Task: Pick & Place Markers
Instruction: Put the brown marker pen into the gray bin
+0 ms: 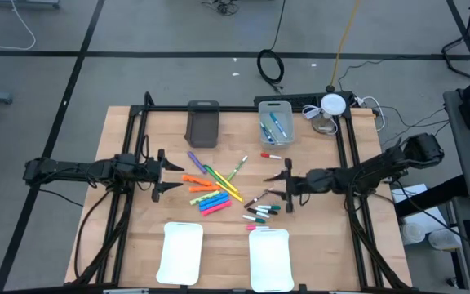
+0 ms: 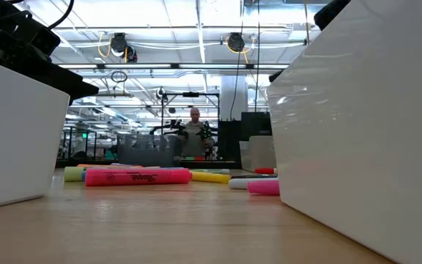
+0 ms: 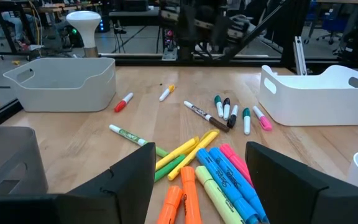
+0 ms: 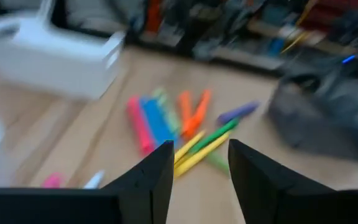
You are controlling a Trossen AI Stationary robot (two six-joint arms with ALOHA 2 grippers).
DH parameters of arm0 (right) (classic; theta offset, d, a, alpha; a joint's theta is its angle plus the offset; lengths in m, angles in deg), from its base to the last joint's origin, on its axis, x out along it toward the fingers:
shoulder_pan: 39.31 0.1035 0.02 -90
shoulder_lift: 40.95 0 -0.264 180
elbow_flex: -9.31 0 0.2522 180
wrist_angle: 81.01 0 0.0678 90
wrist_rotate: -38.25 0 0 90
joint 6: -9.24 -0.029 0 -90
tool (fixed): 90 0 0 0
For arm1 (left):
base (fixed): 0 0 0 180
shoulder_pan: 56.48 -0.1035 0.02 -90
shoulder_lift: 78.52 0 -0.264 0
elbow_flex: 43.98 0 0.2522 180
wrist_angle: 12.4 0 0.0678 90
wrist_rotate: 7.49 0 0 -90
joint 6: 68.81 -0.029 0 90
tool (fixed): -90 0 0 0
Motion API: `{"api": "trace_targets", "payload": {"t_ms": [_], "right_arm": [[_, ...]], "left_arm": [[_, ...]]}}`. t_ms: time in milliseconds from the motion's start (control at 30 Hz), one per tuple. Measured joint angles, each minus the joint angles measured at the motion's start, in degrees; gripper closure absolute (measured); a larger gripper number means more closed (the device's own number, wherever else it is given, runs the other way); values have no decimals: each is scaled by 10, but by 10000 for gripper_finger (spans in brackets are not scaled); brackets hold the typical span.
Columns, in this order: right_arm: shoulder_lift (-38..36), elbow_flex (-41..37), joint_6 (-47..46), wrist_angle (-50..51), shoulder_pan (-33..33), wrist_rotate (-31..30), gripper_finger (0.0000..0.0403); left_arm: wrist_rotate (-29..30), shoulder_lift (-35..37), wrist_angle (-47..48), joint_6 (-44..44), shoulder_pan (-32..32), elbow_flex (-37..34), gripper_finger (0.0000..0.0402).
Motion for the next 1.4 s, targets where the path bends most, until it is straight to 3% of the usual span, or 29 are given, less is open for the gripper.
{"api": "trace_targets", "payload": {"t_ms": [167, 333, 433, 600, 700, 800, 1000, 1200, 1400], "right_arm": [[0, -30, 25, -110, -36, -3, 264], [0, -29, 27, -107, -73, 0, 264], [-1, 9, 42, -24, -95, 26, 264], [14, 150, 40, 296, -146, 135, 264], [32, 191, 87, 408, -167, 163, 264], [38, 199, 142, 420, -177, 165, 264], [40, 199, 140, 425, -178, 163, 264], [52, 206, 105, 413, -144, 147, 264], [114, 288, 73, 466, -78, 112, 264]], "left_arm": [[0, 0, 0, 0, 0, 0, 151], [0, 0, 0, 0, 0, 0, 151], [0, 0, 0, 0, 0, 0, 151], [0, 0, 0, 0, 0, 0, 151], [0, 0, 0, 0, 0, 0, 151], [0, 0, 0, 0, 0, 0, 151], [0, 0, 0, 0, 0, 0, 151], [0, 0, 0, 0, 0, 0, 151], [0, 0, 0, 0, 0, 0, 151]]}}
